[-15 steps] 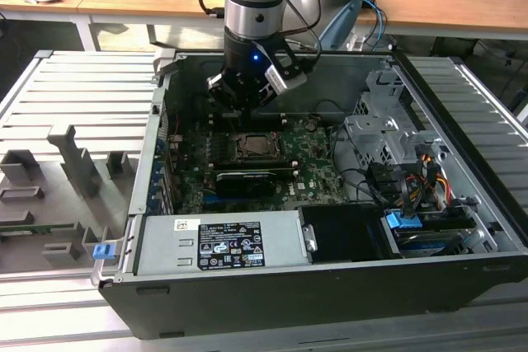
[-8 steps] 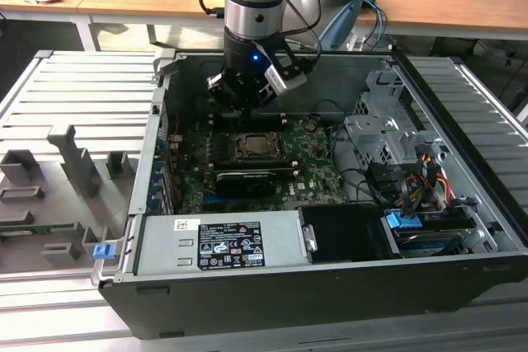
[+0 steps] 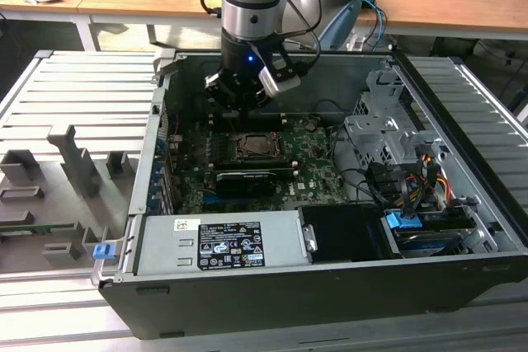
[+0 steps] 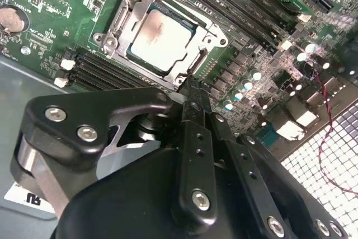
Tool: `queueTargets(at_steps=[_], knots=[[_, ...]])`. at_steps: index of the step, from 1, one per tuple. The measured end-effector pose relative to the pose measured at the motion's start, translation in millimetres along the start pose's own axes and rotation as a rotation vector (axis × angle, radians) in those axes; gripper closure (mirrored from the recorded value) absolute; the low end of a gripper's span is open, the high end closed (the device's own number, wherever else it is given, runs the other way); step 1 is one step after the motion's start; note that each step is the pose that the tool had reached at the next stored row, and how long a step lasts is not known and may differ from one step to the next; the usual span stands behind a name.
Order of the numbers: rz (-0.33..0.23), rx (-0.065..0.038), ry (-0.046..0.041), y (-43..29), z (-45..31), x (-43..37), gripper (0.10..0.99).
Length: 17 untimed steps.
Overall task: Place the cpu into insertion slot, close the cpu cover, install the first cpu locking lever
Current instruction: 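Close the cpu cover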
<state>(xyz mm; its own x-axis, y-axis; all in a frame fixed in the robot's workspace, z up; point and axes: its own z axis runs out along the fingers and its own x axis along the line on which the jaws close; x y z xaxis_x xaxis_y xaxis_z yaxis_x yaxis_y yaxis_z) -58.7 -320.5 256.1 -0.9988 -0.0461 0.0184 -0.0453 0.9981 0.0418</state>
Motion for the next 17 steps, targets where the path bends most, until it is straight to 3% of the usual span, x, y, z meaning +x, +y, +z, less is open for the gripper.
queueTargets(at_steps=[3,10,17], knots=[[0.0,0.0,-0.0005,0.1,0.2,0.8,0.98],[0.006,0.0,-0.0019,0.6,0.8,12.1,0.98],[0.006,0.0,-0.002,0.6,0.8,14.3,0.98]])
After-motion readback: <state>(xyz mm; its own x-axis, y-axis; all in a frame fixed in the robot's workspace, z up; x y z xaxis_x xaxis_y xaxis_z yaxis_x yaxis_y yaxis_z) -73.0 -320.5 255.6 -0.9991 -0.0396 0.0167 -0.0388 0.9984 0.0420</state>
